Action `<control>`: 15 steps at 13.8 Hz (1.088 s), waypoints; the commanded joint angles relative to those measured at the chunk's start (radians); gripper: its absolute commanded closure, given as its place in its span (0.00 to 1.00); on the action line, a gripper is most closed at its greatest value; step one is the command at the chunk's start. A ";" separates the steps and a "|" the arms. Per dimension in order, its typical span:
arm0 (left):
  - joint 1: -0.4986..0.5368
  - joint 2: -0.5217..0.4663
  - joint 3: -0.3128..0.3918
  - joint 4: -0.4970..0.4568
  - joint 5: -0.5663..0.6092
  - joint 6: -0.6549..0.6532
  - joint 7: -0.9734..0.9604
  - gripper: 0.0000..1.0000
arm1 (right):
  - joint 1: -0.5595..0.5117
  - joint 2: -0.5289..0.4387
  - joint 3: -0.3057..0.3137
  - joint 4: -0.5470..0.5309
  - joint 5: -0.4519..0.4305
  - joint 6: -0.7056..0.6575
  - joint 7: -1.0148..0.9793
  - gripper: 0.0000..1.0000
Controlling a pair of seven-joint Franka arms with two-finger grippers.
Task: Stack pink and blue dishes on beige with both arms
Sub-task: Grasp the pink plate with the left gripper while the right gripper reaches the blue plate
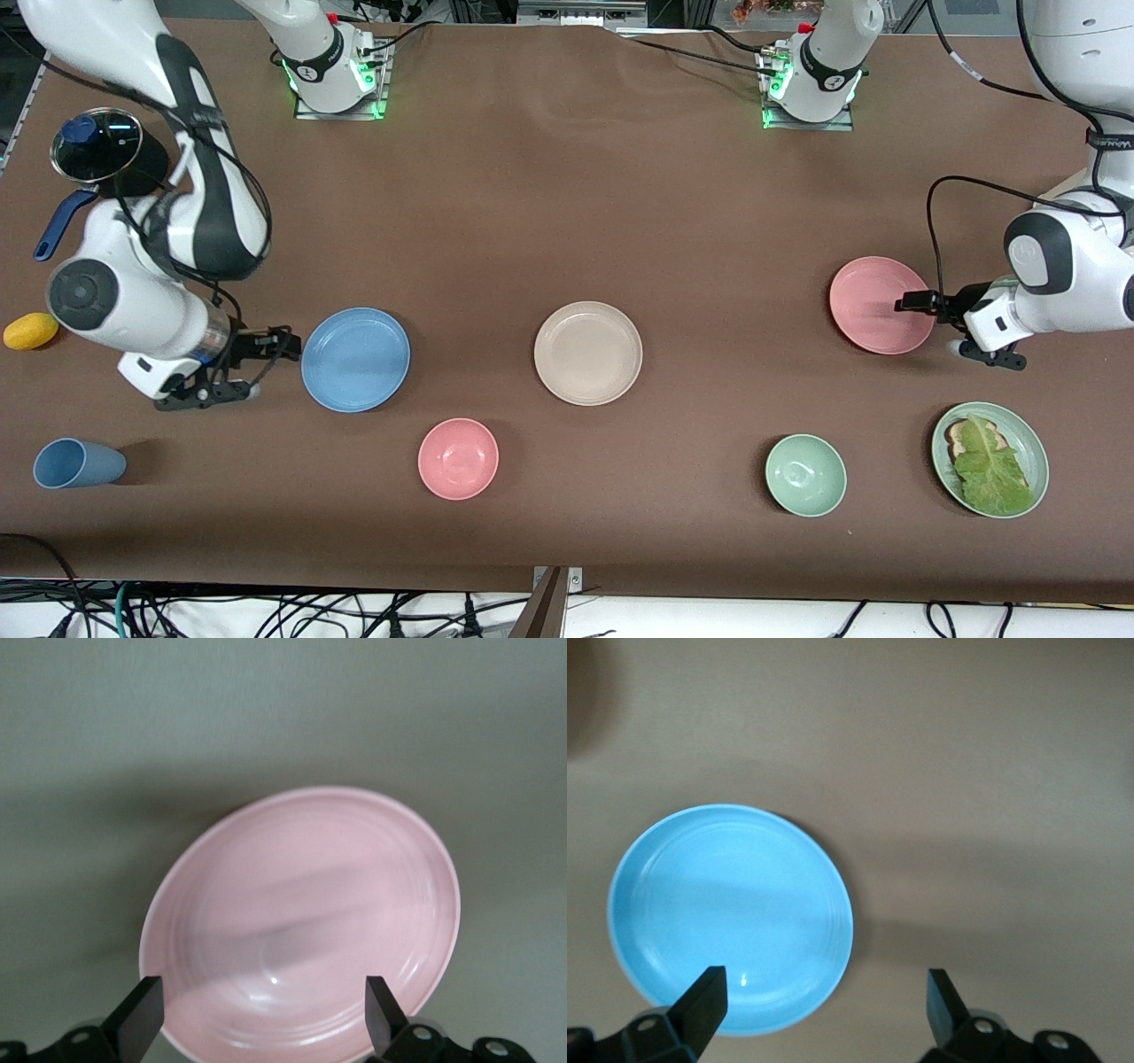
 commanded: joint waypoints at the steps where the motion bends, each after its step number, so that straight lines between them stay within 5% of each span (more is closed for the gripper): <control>1: -0.010 -0.110 0.037 -0.126 -0.031 0.025 0.051 0.00 | -0.005 0.019 0.005 -0.032 -0.003 0.067 0.010 0.01; 7: 0.080 -0.131 0.042 -0.227 -0.032 0.140 0.161 0.00 | -0.007 0.003 0.002 -0.322 0.000 0.446 0.011 0.01; 10: 0.105 -0.104 0.042 -0.226 -0.066 0.147 0.184 0.00 | -0.008 0.003 0.002 -0.352 0.001 0.471 0.013 0.02; 12: 0.106 -0.078 0.040 -0.226 -0.136 0.148 0.184 0.00 | -0.008 0.003 0.002 -0.352 0.003 0.467 0.013 0.13; 15: 0.106 -0.032 0.038 -0.221 -0.219 0.176 0.183 0.00 | -0.010 0.008 0.002 -0.352 0.003 0.465 0.011 0.47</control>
